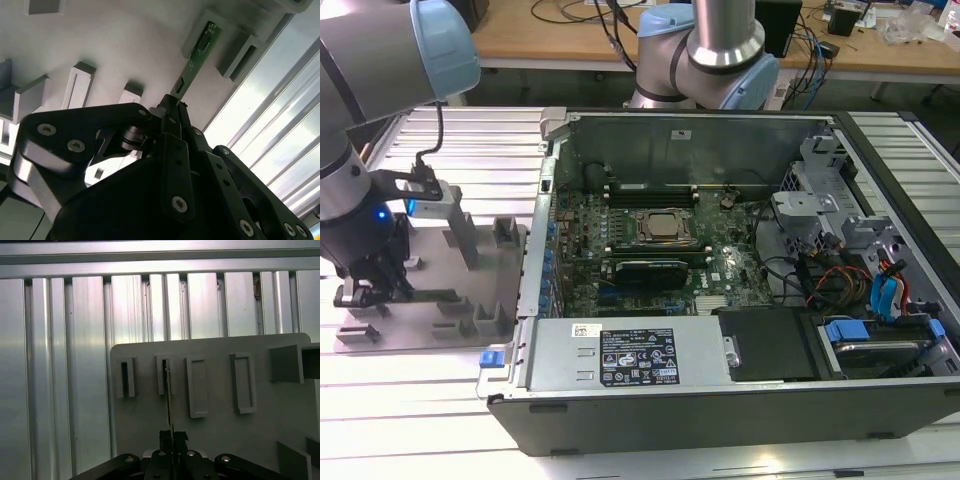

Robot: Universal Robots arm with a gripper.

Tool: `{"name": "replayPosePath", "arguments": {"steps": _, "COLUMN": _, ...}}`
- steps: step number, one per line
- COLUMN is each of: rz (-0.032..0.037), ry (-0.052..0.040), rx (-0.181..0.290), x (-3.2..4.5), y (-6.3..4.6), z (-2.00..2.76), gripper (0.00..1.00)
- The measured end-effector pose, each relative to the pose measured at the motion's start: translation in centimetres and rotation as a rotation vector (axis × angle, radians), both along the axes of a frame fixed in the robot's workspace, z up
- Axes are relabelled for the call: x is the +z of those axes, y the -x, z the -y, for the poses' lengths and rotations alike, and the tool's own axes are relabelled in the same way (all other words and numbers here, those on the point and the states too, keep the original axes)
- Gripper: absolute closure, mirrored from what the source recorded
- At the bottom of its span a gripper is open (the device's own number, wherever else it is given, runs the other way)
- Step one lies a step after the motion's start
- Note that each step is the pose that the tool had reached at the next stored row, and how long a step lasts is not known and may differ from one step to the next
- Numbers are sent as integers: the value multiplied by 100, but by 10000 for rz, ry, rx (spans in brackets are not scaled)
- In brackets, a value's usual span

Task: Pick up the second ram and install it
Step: 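Pick up the second ram and move it above second insertion slot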

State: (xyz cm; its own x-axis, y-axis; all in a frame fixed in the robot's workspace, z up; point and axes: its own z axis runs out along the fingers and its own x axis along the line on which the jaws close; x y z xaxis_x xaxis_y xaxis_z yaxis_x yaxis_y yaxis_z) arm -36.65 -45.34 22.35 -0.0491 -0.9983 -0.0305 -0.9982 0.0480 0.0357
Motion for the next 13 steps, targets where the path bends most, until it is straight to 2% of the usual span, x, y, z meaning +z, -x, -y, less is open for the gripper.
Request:
{"name": "replayPosePath", "arguments": {"steps": 5, "rz": 1, "ry": -1, "rx": 0, "x": 55, "y": 0, "z": 0, "gripper": 89}}
{"name": "replayPosePath", "arguments": {"steps": 10, "rz": 0, "ry": 0, "rx": 0, "x": 178, "y": 0, "z": 0, "gripper": 89}}
{"name": "replayPosePath", "arguments": {"steps": 13, "rz": 0, "ry": -1, "rx": 0, "x": 215, "y": 0, "z": -1, "gripper": 89}}
